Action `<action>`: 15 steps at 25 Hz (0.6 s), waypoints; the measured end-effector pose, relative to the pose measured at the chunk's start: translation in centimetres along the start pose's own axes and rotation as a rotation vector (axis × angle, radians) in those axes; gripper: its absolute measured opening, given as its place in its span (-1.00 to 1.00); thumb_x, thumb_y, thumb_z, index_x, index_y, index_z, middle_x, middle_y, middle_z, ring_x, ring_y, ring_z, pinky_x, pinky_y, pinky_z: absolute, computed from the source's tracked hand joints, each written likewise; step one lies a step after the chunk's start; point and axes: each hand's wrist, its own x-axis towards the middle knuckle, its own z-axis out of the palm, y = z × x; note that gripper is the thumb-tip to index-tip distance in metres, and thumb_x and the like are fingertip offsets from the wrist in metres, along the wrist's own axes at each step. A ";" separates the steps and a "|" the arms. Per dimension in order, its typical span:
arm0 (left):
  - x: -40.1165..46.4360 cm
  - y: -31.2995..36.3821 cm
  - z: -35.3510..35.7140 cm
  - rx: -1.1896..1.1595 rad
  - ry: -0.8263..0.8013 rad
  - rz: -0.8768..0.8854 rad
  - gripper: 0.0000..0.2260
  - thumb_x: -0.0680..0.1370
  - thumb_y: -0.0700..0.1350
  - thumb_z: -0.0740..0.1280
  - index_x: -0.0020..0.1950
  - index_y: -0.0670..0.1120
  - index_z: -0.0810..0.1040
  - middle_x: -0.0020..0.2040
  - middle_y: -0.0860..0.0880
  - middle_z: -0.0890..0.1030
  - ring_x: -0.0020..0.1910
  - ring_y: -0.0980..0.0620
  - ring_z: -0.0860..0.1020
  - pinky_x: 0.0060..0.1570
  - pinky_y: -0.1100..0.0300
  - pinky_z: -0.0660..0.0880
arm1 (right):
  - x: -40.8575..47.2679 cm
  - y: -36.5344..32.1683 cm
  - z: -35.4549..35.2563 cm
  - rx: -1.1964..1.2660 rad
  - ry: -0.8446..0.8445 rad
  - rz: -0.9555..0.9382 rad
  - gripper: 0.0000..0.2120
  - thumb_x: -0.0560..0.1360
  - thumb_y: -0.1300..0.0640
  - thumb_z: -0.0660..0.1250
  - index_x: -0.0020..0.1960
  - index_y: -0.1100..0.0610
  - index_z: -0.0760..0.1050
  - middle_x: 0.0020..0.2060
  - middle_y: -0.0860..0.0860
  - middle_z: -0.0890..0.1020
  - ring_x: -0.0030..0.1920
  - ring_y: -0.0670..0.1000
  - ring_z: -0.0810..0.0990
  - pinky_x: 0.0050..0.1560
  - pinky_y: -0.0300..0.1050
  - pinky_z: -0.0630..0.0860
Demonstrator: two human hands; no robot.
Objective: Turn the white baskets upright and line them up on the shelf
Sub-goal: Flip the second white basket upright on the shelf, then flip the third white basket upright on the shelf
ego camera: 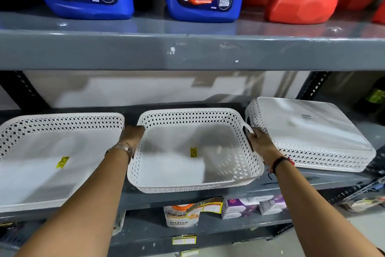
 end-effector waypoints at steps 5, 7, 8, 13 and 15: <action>-2.1 5.5 4.7 0.283 0.138 0.378 -0.65 0.53 -0.22 0.14 0.31 -0.29 0.36 0.25 -0.35 0.50 0.19 -0.28 0.49 0.18 0.03 0.43 | -0.2 -2.2 -5.2 0.023 0.273 -0.227 -0.71 0.57 0.25 0.14 0.22 0.36 0.45 0.17 0.27 0.56 0.24 0.23 0.49 0.03 -0.21 0.39; -2.9 8.1 9.5 0.203 0.010 0.407 -0.64 0.54 -0.24 0.14 0.33 -0.29 0.34 0.26 -0.34 0.50 0.11 -0.24 0.51 0.02 0.10 0.40 | 0.7 -1.2 -9.3 -0.011 0.356 -0.235 -0.68 0.59 0.19 0.12 0.25 0.32 0.45 0.23 0.24 0.55 0.26 0.19 0.48 0.11 -0.19 0.34; -3.6 9.4 11.9 0.172 -0.042 0.415 -0.63 0.54 -0.23 0.15 0.34 -0.29 0.33 0.27 -0.33 0.50 0.14 -0.25 0.50 0.03 0.11 0.40 | 1.2 -0.3 -11.3 -0.047 0.392 -0.213 -0.67 0.60 0.16 0.10 0.26 0.31 0.44 0.22 0.24 0.55 0.24 0.19 0.49 0.07 -0.17 0.32; -7.3 14.0 24.5 -0.202 -0.298 0.451 -0.73 0.30 -0.13 0.22 -0.12 -0.25 0.55 -0.21 -0.15 0.66 -0.17 -0.04 0.60 -0.12 0.23 0.47 | 5.1 7.2 -21.3 -0.154 0.422 -0.009 -0.59 0.60 0.07 0.06 0.29 0.32 0.40 0.26 0.33 0.49 0.27 0.29 0.43 0.23 0.01 0.36; -7.3 14.2 28.8 -0.255 -0.358 0.387 -0.78 0.35 -0.11 0.28 -0.14 -0.26 0.52 -0.32 -0.07 0.57 -0.35 0.06 0.50 -0.29 0.28 0.39 | 6.2 9.8 -24.2 -0.149 0.395 0.122 -0.47 0.56 -0.06 0.06 0.27 0.35 0.42 0.26 0.36 0.47 0.28 0.30 0.42 0.25 0.02 0.36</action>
